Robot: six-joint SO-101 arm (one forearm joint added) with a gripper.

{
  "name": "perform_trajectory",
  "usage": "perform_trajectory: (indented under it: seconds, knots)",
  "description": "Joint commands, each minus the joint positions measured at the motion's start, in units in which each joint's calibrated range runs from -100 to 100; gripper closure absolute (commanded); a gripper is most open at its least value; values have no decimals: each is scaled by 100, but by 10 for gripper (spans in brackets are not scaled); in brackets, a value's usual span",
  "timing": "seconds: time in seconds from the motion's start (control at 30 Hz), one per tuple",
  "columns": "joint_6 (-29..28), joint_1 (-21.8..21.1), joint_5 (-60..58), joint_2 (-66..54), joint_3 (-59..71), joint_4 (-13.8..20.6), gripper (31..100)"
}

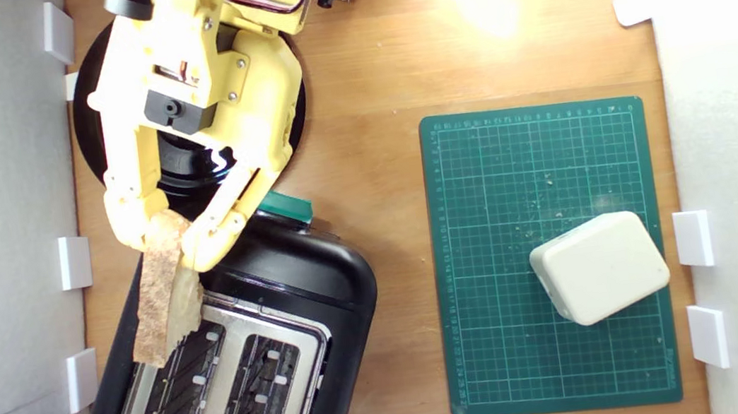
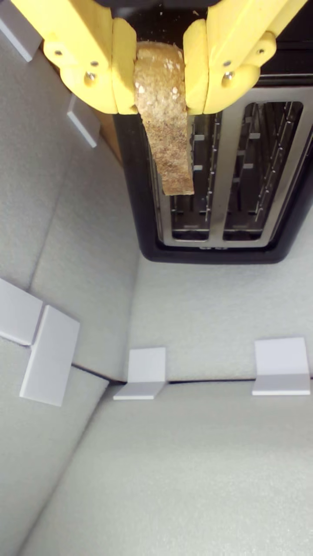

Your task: Pick bread and place in toaster

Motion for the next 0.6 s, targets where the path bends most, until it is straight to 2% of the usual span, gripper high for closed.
perform_trajectory:
  seconds: [0.0,0.57]
  knots:
    - [22,39,-22,-28,-374,-25,756]
    - [22,-33,-82,546,-392,-25,756]
